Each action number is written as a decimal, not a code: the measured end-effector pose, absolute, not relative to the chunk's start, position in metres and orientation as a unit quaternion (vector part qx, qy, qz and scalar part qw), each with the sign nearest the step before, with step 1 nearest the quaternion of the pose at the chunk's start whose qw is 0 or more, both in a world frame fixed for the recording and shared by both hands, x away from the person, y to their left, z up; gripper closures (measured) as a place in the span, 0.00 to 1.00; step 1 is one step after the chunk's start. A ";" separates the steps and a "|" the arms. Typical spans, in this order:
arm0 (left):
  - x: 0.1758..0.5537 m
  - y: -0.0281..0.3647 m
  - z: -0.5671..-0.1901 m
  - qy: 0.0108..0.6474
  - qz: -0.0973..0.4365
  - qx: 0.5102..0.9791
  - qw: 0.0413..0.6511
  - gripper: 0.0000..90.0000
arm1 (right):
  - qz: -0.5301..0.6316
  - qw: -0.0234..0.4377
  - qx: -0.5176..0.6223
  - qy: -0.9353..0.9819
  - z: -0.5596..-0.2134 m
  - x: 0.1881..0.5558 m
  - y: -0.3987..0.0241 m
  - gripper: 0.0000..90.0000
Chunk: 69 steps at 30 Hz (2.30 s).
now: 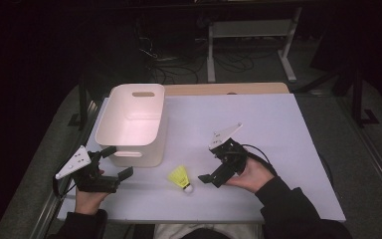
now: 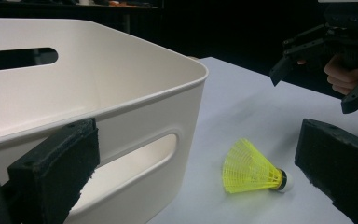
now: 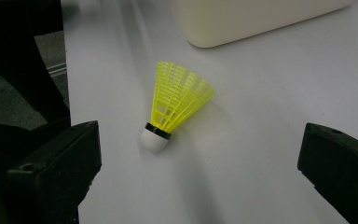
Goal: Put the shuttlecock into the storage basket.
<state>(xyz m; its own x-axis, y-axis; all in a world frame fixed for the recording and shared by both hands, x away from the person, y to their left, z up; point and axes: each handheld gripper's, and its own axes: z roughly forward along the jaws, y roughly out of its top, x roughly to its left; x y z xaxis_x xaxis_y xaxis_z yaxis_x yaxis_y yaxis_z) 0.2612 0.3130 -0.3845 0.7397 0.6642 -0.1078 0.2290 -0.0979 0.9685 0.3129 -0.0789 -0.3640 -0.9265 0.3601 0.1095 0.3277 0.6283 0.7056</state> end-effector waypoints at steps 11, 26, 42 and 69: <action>0.261 0.313 -0.384 0.310 0.183 0.718 0.595 0.00 | 0.378 0.012 0.184 0.907 -0.372 0.312 -0.066 0.00; 0.261 0.314 -0.384 0.309 0.184 0.719 0.595 0.00 | 0.366 -0.001 0.182 0.913 -0.384 0.310 -0.055 0.00; 0.261 0.314 -0.384 0.308 0.184 0.718 0.596 0.00 | 0.355 -0.015 0.187 0.916 -0.395 0.309 -0.047 0.00; 0.260 0.314 -0.384 0.307 0.183 0.718 0.597 0.00 | 0.317 -0.037 0.216 0.923 -0.413 0.309 -0.028 0.00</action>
<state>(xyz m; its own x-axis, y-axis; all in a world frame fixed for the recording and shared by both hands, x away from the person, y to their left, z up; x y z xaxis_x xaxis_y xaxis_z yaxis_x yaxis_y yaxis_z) 0.2605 0.3137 -0.3840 0.7450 0.6589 -0.1040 0.2228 -0.0989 0.9698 0.3091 -0.0278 -0.4134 -0.9040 0.3750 0.2054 0.4220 0.7051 0.5699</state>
